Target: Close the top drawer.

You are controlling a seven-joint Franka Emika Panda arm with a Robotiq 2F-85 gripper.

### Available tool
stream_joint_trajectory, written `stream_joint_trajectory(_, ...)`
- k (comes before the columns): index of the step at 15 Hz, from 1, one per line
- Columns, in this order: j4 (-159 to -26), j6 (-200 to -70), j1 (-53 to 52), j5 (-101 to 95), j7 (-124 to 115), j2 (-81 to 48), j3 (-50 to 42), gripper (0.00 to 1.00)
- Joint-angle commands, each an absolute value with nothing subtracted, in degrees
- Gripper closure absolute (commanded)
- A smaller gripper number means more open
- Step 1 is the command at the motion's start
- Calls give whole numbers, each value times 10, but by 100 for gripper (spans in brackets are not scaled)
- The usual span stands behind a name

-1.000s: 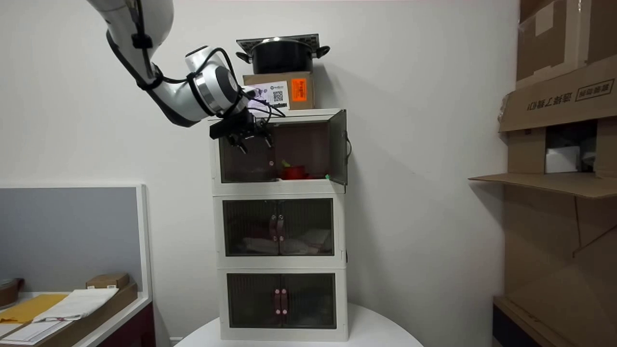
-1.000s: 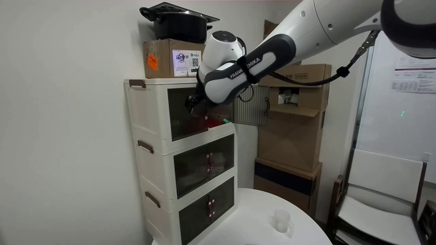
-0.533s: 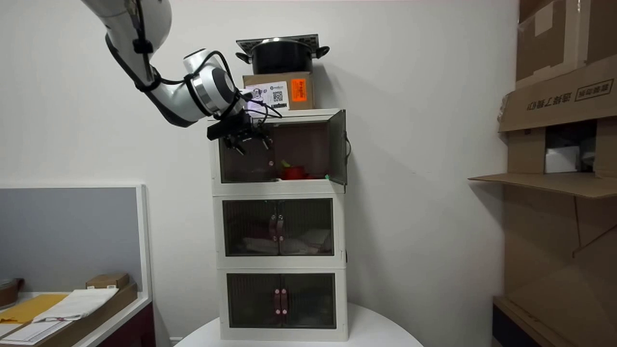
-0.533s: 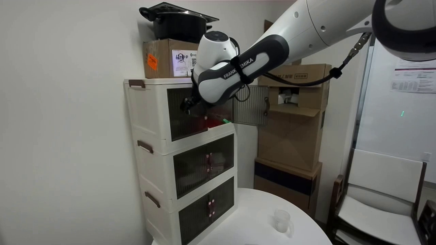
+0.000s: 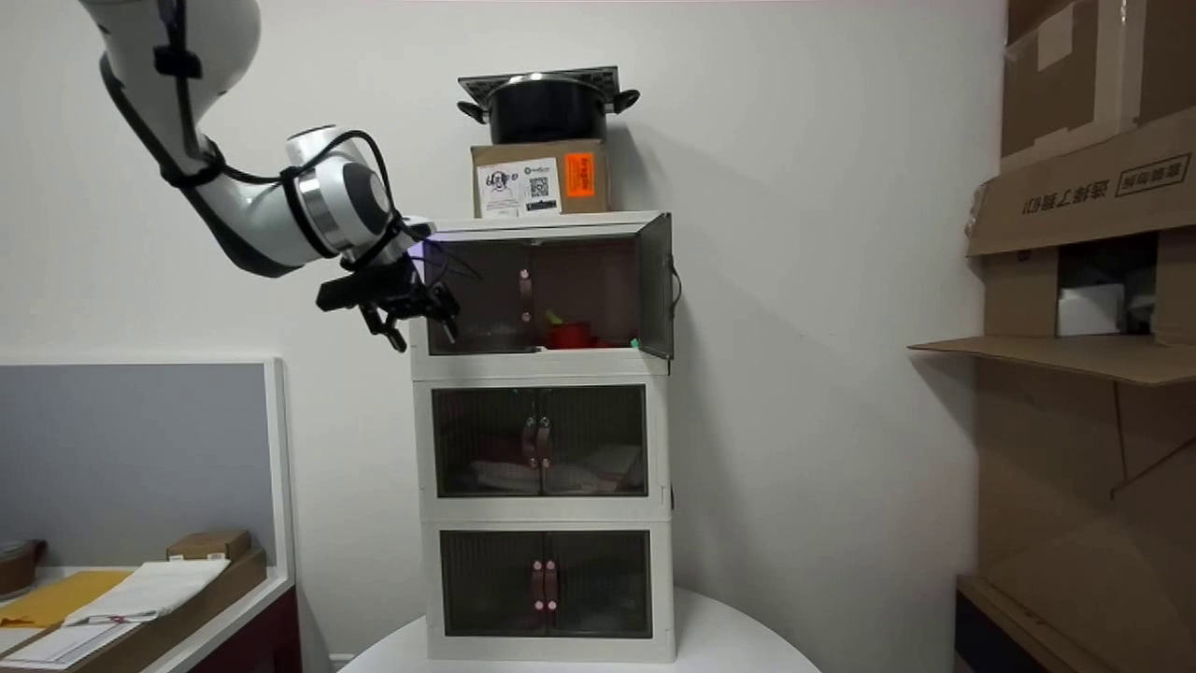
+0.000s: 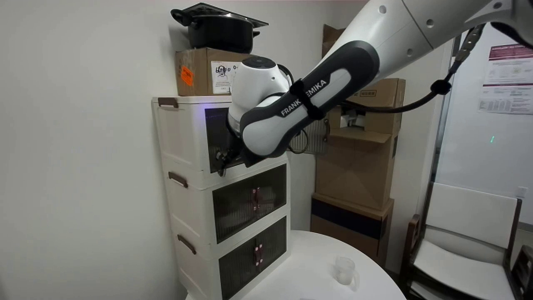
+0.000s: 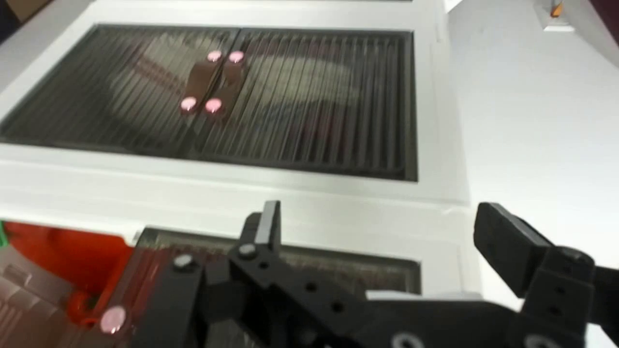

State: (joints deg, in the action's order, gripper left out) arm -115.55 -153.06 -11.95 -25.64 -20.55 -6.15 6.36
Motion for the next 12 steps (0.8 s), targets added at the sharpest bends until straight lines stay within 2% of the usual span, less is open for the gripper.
stream_joint_trajectory(1, -1302, -1537, -139, -262, -299, 35, 75, 0)
stream_joint_trajectory(5, -1426, -1511, -160, -271, -424, 112, 108, 0)
stream_joint_trajectory(12, -1583, -1404, -153, -207, -588, 273, 237, 0)
